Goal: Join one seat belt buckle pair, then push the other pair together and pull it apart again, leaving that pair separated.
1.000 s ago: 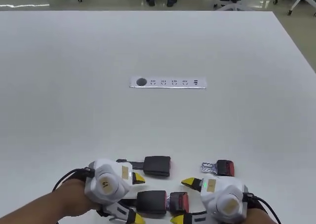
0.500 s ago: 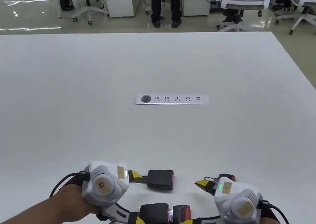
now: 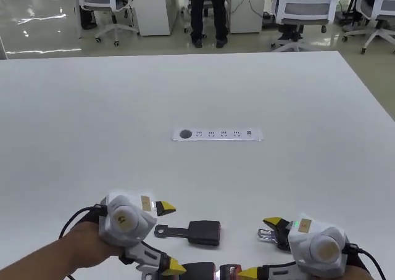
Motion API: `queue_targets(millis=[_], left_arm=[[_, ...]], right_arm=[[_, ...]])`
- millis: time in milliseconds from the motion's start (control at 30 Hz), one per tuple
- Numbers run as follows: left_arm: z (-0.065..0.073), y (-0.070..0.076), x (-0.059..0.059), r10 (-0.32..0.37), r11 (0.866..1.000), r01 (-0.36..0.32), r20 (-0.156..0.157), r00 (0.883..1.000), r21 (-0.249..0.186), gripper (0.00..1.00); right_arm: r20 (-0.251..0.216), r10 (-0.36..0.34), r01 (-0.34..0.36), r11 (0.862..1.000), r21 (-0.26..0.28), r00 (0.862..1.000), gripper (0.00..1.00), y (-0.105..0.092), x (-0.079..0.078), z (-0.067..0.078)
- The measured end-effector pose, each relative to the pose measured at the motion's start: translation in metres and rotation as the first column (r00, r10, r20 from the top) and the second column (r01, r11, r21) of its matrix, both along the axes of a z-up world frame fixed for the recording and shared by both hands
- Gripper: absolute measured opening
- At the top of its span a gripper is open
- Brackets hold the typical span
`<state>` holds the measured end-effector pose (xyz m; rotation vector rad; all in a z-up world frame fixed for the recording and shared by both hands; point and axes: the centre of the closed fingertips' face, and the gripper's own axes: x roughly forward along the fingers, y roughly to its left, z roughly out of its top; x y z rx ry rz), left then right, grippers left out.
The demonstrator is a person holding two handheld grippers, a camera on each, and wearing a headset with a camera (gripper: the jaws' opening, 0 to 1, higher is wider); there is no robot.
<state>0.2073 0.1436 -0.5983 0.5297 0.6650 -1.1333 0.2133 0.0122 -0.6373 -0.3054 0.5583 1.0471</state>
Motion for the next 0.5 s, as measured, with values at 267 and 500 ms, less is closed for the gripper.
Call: queue_targets(millis=[267, 500], left_arm=[[0.005, 0.003, 0.027, -0.004, 1.0, 0.004, 0.025, 1.0, -0.01, 0.76], [0.0, 0.002, 0.049, -0.031, 1.0, 0.031, 0.02, 0.999, -0.004, 0.76]], right_arm=[[0.007, -0.021, 0.021, 1.0, -0.014, 1.0, 0.78, -0.019, 0.019, 0.008], [-0.007, -0.033, 0.033, 0.999, -0.023, 0.999, 0.79, -0.04, 0.034, 0.006]])
